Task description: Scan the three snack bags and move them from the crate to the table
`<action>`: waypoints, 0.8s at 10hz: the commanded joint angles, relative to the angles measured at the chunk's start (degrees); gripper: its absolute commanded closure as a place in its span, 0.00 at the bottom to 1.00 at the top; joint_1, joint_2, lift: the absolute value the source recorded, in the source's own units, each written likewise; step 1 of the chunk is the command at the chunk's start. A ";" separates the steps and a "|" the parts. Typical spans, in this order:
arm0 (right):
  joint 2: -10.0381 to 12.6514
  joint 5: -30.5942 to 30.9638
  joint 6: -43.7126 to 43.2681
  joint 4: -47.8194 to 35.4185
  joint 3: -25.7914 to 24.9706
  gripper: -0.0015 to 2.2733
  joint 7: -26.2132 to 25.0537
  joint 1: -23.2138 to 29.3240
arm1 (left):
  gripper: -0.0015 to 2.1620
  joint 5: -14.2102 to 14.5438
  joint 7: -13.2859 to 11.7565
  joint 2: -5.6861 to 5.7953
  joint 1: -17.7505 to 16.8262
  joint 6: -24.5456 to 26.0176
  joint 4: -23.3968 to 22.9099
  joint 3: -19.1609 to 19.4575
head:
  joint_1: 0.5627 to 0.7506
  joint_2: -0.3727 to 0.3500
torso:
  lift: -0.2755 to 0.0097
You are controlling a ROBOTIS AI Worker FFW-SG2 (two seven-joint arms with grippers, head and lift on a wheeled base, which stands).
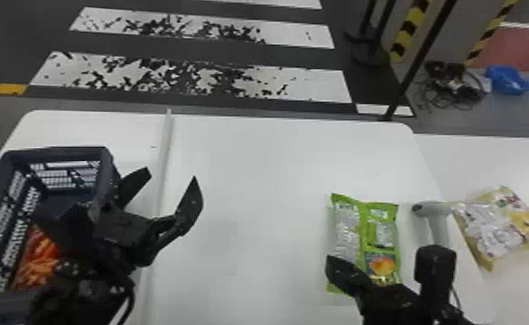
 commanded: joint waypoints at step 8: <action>-0.07 3.11 -3.09 11.55 1.19 0.99 -0.86 -3.96 | 0.02 -0.09 0.00 0.10 1.26 -0.54 -1.21 0.00 | 0.70 0.39 | 0.75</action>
